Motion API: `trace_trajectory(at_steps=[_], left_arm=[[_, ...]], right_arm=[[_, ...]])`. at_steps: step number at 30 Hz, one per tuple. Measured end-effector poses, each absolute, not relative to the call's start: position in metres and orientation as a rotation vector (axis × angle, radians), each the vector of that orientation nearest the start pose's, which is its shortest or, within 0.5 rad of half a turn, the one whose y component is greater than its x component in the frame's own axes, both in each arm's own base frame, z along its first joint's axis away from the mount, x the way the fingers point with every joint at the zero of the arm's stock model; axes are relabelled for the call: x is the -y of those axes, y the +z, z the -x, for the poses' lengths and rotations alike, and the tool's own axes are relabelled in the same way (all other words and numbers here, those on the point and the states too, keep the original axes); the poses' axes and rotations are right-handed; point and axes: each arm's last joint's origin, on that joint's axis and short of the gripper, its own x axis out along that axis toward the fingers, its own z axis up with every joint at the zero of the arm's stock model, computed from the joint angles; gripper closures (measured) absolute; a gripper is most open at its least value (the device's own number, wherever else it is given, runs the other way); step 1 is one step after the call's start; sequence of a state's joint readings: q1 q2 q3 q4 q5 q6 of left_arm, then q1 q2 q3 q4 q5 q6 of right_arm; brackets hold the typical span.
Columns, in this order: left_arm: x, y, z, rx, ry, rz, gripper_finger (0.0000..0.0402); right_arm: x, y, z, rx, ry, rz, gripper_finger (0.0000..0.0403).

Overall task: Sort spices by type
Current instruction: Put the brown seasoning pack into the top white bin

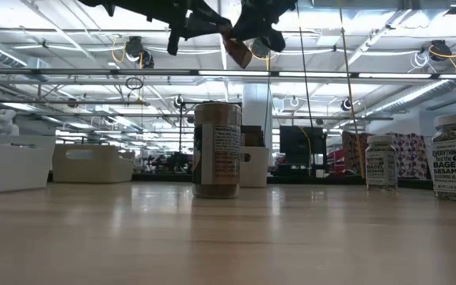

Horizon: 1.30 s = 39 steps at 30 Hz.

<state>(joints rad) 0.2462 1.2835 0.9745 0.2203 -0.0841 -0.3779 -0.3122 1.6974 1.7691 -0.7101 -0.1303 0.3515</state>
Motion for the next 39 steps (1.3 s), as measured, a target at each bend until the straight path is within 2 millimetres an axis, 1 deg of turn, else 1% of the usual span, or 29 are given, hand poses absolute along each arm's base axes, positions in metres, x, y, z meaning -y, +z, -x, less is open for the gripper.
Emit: trace_trajectory(at_steps=[2,3,9,15,19,22,26,32,35,39], left_arm=[[-0.073,0.331,-0.284,-0.029,0.325,0.379,0.0381],[-0.073,0.331,-0.284,-0.032,0.312,0.369,0.039],[-0.072,0.331,-0.284,-0.037,0.287,0.363,0.0398],[-0.072,0.336,-0.28,-0.024,0.284,0.339,0.0399],[-0.072,0.34,-0.276,-0.009,0.288,0.336,0.04],[-0.072,0.342,-0.274,0.001,0.289,0.335,0.04],[-0.074,0.344,-0.271,0.007,0.296,0.335,0.04],[-0.074,0.347,-0.268,0.025,0.321,0.334,0.0401],[-0.074,0.353,-0.263,0.048,0.33,0.331,0.0401],[-0.078,0.361,-0.245,0.046,0.386,0.327,0.0401]], right_arm=[[0.11,0.385,-0.354,-0.589,-0.284,-0.479,0.0402],[0.11,0.385,-0.354,-0.59,-0.282,-0.476,0.0402],[0.11,0.385,-0.354,-0.592,-0.271,-0.453,0.0402],[0.11,0.386,-0.355,-0.586,-0.261,-0.427,0.0402],[0.11,0.387,-0.355,-0.582,-0.256,-0.419,0.0393],[0.11,0.387,-0.355,-0.585,-0.238,-0.361,0.0381],[0.11,0.387,-0.354,-0.602,-0.193,-0.218,0.0353],[0.109,0.387,-0.353,-0.632,-0.133,-0.019,0.028],[0.109,0.385,-0.351,-0.663,-0.12,0.025,0.0241],[0.108,0.38,-0.347,-0.73,-0.104,0.036,0.0196]])
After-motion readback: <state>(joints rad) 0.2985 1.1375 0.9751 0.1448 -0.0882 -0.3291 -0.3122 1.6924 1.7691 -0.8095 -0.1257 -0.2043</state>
